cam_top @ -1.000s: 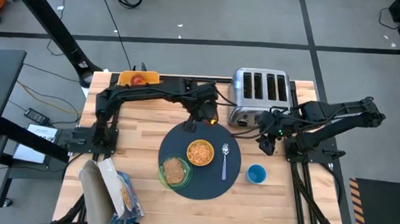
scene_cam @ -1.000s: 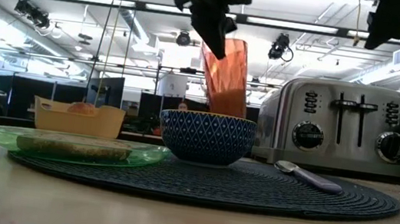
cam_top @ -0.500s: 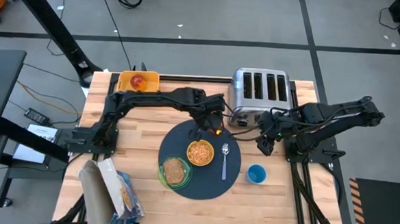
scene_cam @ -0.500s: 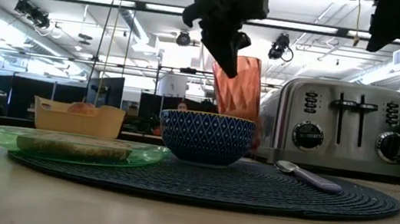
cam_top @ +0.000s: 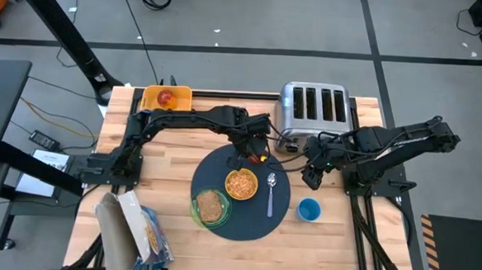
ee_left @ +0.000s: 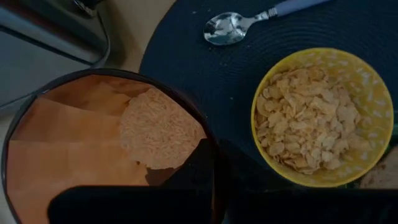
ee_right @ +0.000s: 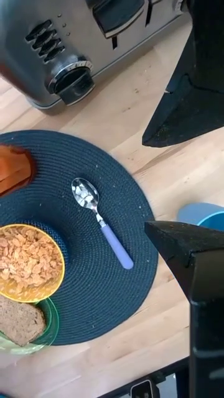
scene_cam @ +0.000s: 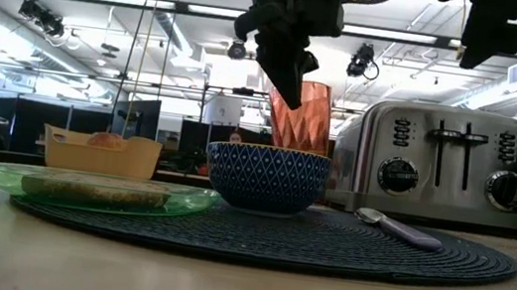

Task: Arrange a breakfast setting
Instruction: Put the orange glass on the dark blue table mat to the top of the light dark blue spoon

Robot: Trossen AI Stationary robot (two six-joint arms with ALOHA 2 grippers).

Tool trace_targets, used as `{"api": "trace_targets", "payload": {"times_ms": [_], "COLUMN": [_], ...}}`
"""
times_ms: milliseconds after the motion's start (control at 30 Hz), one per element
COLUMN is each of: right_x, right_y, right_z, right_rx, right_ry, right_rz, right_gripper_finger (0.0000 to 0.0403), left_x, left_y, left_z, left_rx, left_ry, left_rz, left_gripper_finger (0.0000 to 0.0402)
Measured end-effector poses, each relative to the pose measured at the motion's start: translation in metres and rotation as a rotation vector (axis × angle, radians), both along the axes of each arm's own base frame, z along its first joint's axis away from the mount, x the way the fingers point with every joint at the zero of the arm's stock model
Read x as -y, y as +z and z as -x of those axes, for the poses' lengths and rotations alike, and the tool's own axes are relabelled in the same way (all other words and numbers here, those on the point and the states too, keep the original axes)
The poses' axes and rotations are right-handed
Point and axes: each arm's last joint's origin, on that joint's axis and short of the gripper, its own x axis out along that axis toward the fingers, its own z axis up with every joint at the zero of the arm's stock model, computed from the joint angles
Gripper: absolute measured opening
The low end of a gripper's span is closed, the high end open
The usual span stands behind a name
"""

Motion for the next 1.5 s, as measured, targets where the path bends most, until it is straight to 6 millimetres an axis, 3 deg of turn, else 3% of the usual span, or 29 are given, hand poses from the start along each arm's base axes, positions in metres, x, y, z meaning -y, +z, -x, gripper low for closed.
{"api": "trace_targets", "payload": {"times_ms": [567,1000,1300,1500], "right_x": [-0.0009,-0.0009,-0.0008,-0.0007], "right_y": [0.0002,0.0002,0.0002,0.0003], "right_z": [-0.0044,-0.0044,-0.0044,-0.0043], "right_rx": [0.026,0.026,0.025,0.026], "right_ry": [0.0,0.007,0.02,0.021], "right_rz": [-0.003,0.003,0.014,0.015], "right_gripper_finger": [0.0211,0.0211,0.0211,0.0211], "left_x": [-0.002,-0.003,-0.0032,0.0037], "left_y": [-0.0062,-0.0063,-0.003,-0.0022], "left_z": [-0.0046,-0.0097,-0.0083,-0.0092], "left_rx": [0.006,0.05,0.054,0.058], "left_ry": [0.017,0.041,0.035,-0.088], "left_rz": [0.003,0.004,-0.026,-0.099], "left_gripper_finger": [0.0015,0.0069,0.0131,0.0129]}}
